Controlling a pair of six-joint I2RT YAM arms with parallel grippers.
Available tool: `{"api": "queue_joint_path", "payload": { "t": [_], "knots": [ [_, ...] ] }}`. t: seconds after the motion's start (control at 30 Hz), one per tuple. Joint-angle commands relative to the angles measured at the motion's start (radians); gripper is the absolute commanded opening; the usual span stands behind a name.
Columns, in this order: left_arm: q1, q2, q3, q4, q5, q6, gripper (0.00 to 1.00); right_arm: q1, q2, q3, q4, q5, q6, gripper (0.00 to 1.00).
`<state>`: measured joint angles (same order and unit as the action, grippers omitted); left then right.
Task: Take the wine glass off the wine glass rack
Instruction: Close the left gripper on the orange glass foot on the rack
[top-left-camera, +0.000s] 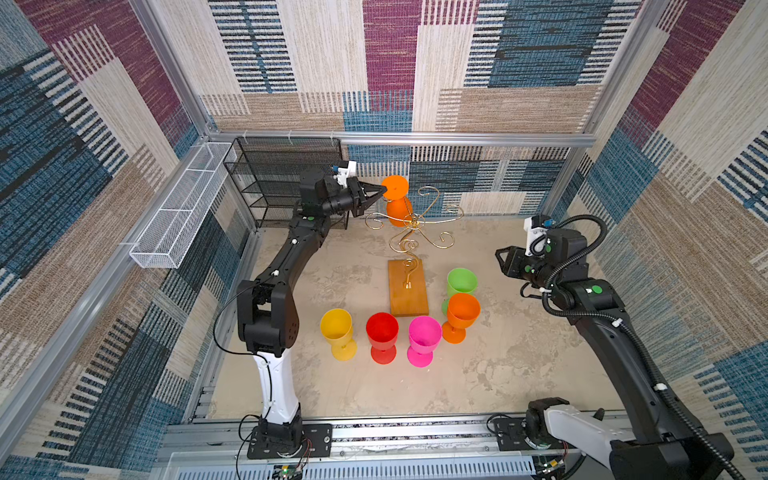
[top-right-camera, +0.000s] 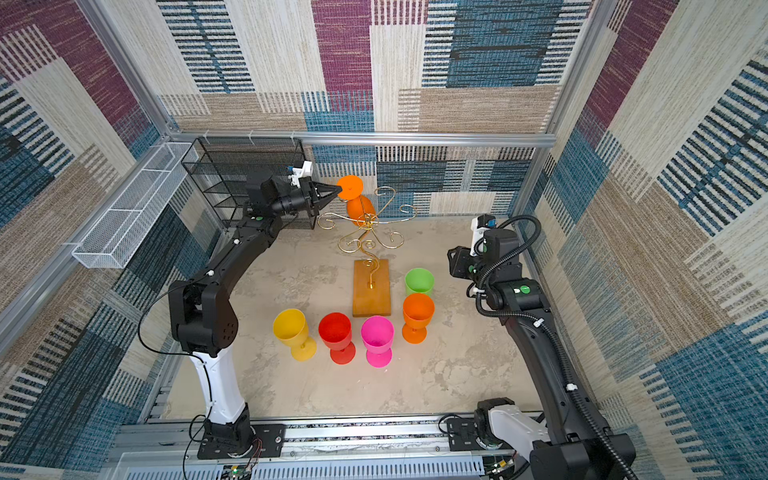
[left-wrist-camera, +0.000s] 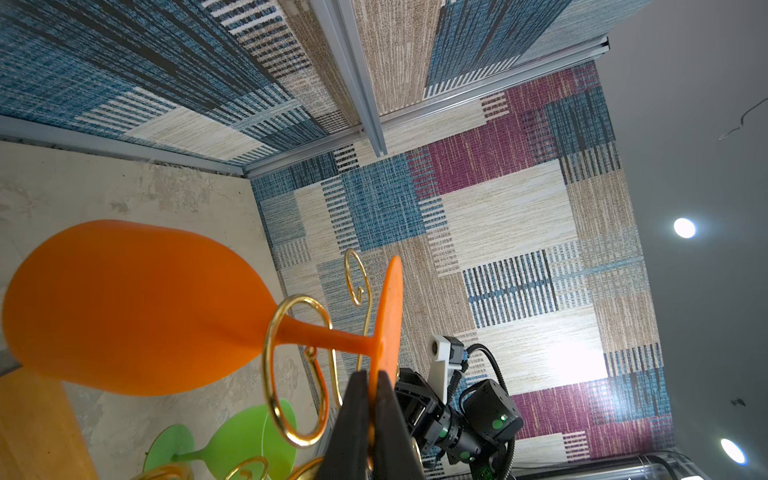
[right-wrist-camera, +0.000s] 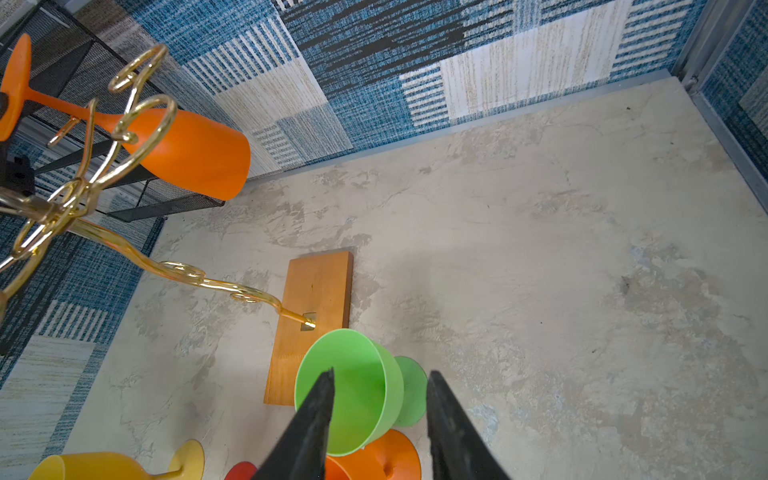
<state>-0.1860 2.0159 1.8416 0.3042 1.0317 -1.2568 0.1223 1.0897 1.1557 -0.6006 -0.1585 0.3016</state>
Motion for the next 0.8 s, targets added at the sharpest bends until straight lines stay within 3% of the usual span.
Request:
{"api": "queue_joint_path", "payload": {
  "t": [0.0, 0.77],
  "knots": [
    [-0.003, -0.014, -0.017, 0.049, 0.033, 0.008, 0.00, -0.001, 0.002, -0.004, 0.050, -0.019, 0.001, 0.39],
    [0.042, -0.105, -0.124, 0.047, 0.100, 0.043, 0.00, -0.003, -0.001, -0.030, 0.056, -0.018, -0.004, 0.39]
  ]
}}
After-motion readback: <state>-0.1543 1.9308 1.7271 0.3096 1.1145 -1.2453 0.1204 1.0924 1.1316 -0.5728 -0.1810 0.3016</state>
